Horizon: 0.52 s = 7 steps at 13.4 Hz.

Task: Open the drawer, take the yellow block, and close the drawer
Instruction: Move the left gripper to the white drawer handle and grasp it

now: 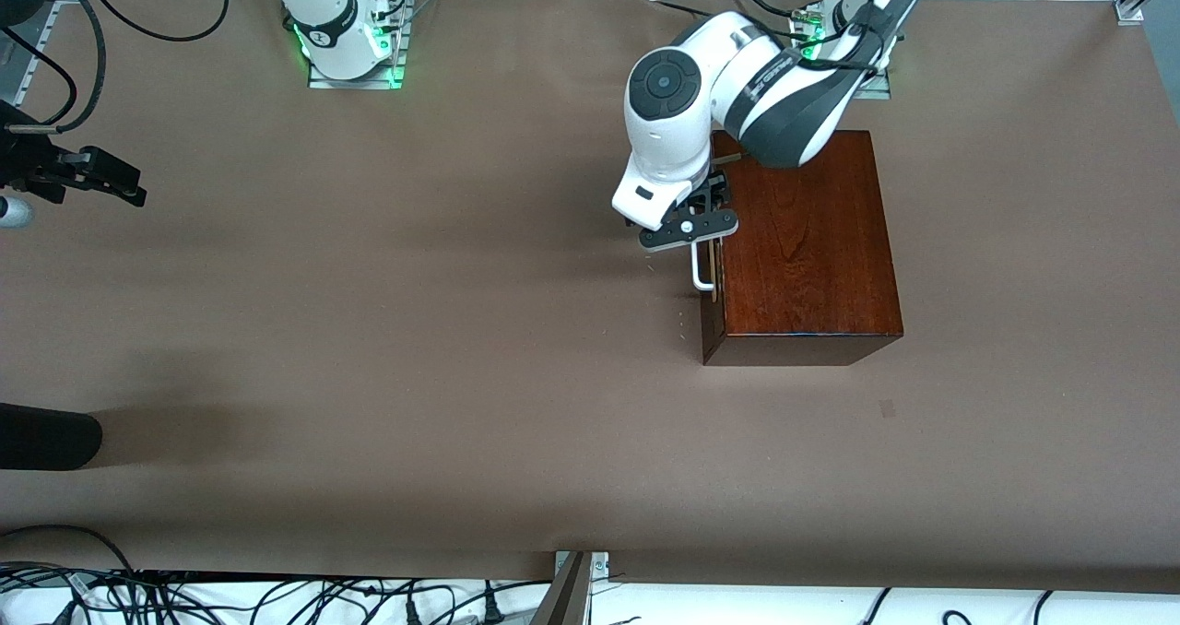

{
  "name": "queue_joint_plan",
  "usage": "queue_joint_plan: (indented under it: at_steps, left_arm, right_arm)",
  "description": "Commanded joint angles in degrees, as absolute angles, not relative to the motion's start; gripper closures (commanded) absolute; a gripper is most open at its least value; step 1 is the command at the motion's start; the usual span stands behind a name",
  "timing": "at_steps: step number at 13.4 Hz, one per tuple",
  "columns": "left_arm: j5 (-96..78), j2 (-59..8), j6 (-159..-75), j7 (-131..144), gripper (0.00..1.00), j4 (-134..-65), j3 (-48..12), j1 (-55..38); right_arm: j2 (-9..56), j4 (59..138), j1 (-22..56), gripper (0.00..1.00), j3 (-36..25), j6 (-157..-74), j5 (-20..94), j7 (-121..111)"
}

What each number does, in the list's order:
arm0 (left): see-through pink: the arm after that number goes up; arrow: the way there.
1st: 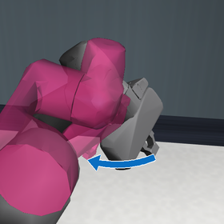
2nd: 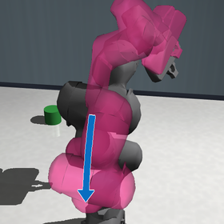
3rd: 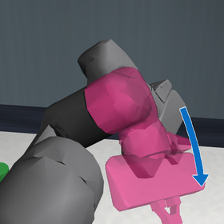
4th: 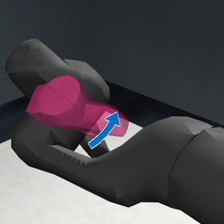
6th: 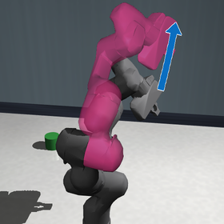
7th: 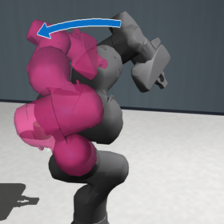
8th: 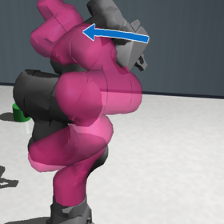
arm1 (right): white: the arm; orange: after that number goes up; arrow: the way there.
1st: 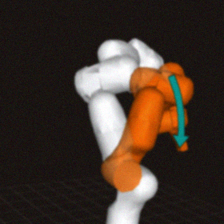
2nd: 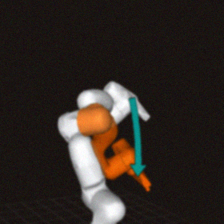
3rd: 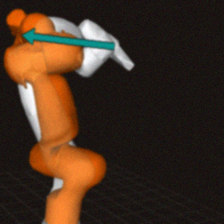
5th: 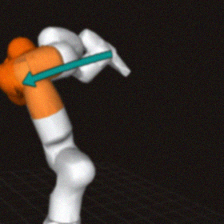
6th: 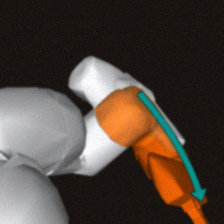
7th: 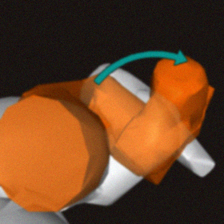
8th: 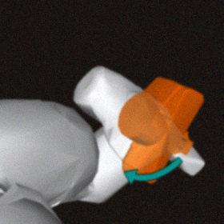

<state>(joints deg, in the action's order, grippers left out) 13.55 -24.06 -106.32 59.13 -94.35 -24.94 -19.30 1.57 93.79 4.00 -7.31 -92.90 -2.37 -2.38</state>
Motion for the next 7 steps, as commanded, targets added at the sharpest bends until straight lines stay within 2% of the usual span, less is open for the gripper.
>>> queue_joint_plan:
  at_steps: [1, 7]
  left_arm:
    - [16.3, -24.5, -110.6, 59.6, 0.0, -98.0, -25.2, -19.8]
    - [21.4, -25.9, -112.4, 56.2, 0.0, -98.4, -25.2, -20.8]
  right_arm:
    - [1.5, 93.3, 3.8, 0.0, -7.3, -92.2, -1.9, -2.0]
    - [1.5, 93.3, 3.8, 0.0, -7.3, -92.2, -2.0, -1.9]
